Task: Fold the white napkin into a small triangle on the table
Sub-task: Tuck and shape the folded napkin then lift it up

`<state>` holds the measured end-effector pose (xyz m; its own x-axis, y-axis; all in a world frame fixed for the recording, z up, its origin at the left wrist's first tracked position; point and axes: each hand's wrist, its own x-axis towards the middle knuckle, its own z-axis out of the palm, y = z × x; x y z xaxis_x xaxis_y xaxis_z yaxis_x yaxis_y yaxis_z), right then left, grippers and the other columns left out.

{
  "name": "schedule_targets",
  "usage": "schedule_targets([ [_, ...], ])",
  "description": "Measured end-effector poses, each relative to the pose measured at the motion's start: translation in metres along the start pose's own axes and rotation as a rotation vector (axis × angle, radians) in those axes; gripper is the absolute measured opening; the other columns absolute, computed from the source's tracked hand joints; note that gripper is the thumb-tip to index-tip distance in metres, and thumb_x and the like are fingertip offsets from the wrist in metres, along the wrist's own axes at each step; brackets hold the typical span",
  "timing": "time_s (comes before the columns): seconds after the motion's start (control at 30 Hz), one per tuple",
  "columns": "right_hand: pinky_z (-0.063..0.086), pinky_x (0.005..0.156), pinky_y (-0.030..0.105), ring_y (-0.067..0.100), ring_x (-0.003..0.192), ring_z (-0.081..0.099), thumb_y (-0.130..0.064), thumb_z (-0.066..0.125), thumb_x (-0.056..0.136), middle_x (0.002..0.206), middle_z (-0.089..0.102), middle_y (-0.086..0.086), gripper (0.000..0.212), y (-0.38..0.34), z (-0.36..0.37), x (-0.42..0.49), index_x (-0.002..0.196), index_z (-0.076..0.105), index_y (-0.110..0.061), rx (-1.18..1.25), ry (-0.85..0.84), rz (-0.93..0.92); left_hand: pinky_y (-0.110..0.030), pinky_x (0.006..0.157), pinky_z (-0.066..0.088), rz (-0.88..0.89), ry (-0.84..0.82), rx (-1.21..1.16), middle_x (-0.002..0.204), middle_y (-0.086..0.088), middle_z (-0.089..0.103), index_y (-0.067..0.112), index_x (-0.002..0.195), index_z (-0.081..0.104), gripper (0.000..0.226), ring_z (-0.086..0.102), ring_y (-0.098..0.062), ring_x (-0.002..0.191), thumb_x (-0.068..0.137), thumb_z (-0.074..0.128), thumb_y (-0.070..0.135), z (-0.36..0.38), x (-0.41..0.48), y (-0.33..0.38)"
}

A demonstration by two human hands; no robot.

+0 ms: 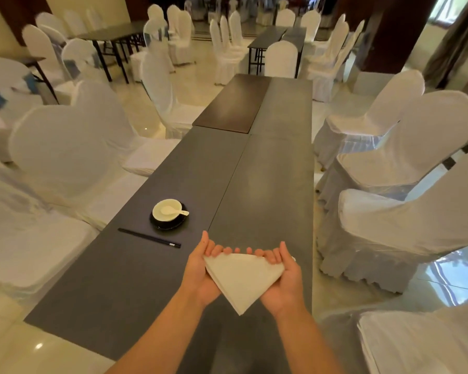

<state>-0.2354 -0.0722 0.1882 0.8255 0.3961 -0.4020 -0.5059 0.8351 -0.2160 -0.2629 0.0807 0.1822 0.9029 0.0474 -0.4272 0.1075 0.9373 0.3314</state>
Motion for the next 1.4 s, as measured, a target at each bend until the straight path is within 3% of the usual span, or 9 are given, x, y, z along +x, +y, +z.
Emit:
schedule_targets([
  [0.17, 0.048, 0.074, 0.035, 0.013, 0.042, 0.028, -0.038, 0.058, 0.091, 0.042, 0.025, -0.004, 0.056, 0.015, -0.002, 0.008, 0.051, 0.025, -0.021, -0.028, 0.043, 0.041, -0.023, 0.056, 0.036, -0.028, -0.072, -0.137, 0.046, 0.007, 0.014, 0.023, 0.049, 0.018, 0.063, 0.017, -0.01, 0.044, 0.09, 0.058, 0.049, -0.021, 0.0, 0.013],
  [0.3, 0.044, 0.065, 0.031, 0.012, 0.04, 0.024, -0.036, 0.055, 0.092, 0.041, 0.023, -0.006, 0.055, 0.031, 0.0, 0.015, 0.049, 0.023, -0.023, 0.024, 0.062, 0.063, -0.022, 0.055, 0.021, 0.006, -0.086, -0.194, 0.045, 0.007, 0.013, 0.023, 0.047, 0.019, 0.063, 0.014, -0.01, 0.043, 0.094, 0.049, 0.051, -0.032, -0.006, 0.029],
  [0.5, 0.035, 0.054, 0.025, 0.012, 0.048, 0.013, -0.032, 0.056, 0.089, 0.045, 0.017, -0.007, 0.053, 0.057, 0.005, 0.029, 0.055, 0.017, -0.025, 0.068, 0.069, 0.085, -0.022, 0.057, 0.019, 0.054, -0.064, -0.252, 0.046, 0.008, 0.014, 0.023, 0.049, 0.018, 0.061, 0.013, -0.01, 0.045, 0.095, 0.047, 0.05, -0.06, -0.019, 0.068],
  [0.77, 0.047, 0.086, 0.04, 0.025, 0.074, 0.056, -0.04, 0.071, 0.081, 0.071, 0.054, 0.004, 0.032, 0.147, 0.017, 0.053, 0.077, 0.058, -0.011, -0.048, 0.189, 0.174, -0.021, 0.058, 0.029, 0.077, -0.013, -0.359, 0.041, 0.006, 0.027, 0.022, 0.048, 0.023, 0.059, 0.016, -0.008, 0.046, 0.093, 0.047, 0.051, -0.121, -0.023, 0.138],
  [0.9, 0.046, 0.094, 0.043, 0.025, 0.084, 0.064, -0.033, 0.068, 0.083, 0.074, 0.059, 0.005, 0.025, 0.208, 0.034, 0.075, 0.077, 0.056, -0.012, -0.152, 0.198, 0.196, -0.026, 0.062, 0.039, 0.07, 0.11, -0.292, 0.043, 0.006, 0.031, 0.022, 0.048, 0.026, 0.059, 0.029, -0.01, 0.044, 0.088, 0.057, 0.053, -0.144, -0.012, 0.195],
  [1.0, 0.05, 0.094, 0.049, 0.031, 0.096, 0.068, -0.025, 0.068, 0.085, 0.087, 0.069, 0.01, 0.02, 0.256, 0.044, 0.093, 0.09, 0.06, -0.008, -0.231, 0.253, 0.252, -0.036, 0.075, 0.048, 0.031, 0.301, -0.151, 0.063, 0.003, 0.057, 0.019, 0.061, 0.05, 0.044, 0.056, -0.017, 0.063, 0.082, 0.065, 0.055, -0.162, -0.006, 0.235],
  [1.07, 0.05, 0.096, 0.052, 0.036, 0.108, 0.066, -0.022, 0.071, 0.081, 0.107, 0.07, 0.016, 0.033, 0.281, 0.044, 0.105, 0.108, 0.06, -0.008, -0.24, 0.282, 0.279, -0.044, 0.087, 0.051, -0.06, 0.378, -0.069, 0.094, -0.003, 0.07, 0.014, 0.09, 0.065, 0.044, 0.065, -0.026, 0.088, 0.08, 0.065, 0.057, -0.178, -0.002, 0.256],
  [1.2, 0.045, 0.103, 0.052, 0.038, 0.116, 0.061, -0.022, 0.065, 0.087, 0.124, 0.063, 0.022, 0.048, 0.312, 0.037, 0.122, 0.129, 0.052, -0.004, -0.26, 0.364, 0.268, -0.054, 0.093, 0.047, -0.219, 0.41, -0.001, 0.134, -0.013, 0.055, 0.015, 0.136, 0.044, 0.061, 0.057, -0.034, 0.115, 0.09, 0.053, 0.054, -0.212, 0.003, 0.285],
  [1.4, 0.044, 0.103, 0.05, 0.037, 0.116, 0.058, -0.031, 0.055, 0.094, 0.128, 0.057, 0.022, 0.047, 0.327, 0.023, 0.131, 0.134, 0.046, -0.009, -0.299, 0.466, 0.223, -0.05, 0.074, 0.051, -0.36, 0.428, 0.264, 0.121, -0.016, 0.059, 0.011, 0.133, 0.045, 0.052, 0.061, -0.034, 0.103, 0.096, 0.045, 0.048, -0.24, 0.007, 0.304],
])
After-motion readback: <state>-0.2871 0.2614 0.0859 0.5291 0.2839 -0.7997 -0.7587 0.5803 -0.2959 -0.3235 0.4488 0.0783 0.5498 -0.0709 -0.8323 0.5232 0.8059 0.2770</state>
